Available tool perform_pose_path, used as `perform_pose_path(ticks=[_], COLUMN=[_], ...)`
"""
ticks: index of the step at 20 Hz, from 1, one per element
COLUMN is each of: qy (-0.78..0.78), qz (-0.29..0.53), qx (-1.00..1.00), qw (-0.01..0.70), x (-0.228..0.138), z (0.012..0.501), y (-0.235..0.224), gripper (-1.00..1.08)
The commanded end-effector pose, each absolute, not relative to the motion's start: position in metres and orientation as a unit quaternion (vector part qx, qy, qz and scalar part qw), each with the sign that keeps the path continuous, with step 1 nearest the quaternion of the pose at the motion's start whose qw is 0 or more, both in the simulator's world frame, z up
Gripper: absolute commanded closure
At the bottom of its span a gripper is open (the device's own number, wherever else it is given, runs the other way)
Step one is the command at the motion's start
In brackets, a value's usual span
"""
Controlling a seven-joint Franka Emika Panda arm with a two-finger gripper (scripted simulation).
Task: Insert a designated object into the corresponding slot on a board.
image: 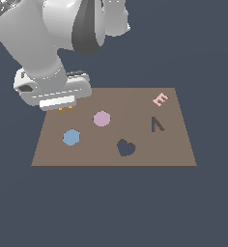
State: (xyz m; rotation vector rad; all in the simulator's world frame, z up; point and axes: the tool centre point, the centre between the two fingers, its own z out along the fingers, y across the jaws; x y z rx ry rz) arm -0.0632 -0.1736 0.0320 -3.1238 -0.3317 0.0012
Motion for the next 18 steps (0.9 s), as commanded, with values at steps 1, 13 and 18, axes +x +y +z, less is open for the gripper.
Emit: perform_pose_path(ticks=[1, 13, 18], qy=[-0.106, -0.103, -0.100], qz=[0.000, 0.000, 0.000], qx=[-0.994, -0.995, -0.995], qw=[0.000, 0.000, 0.000], x=[-0.063, -0.056, -0.048], z=[0.035, 0.034, 0.035], y=[-0.174, -0.133, -0.088], gripper=[1.08, 1.08, 1.08])
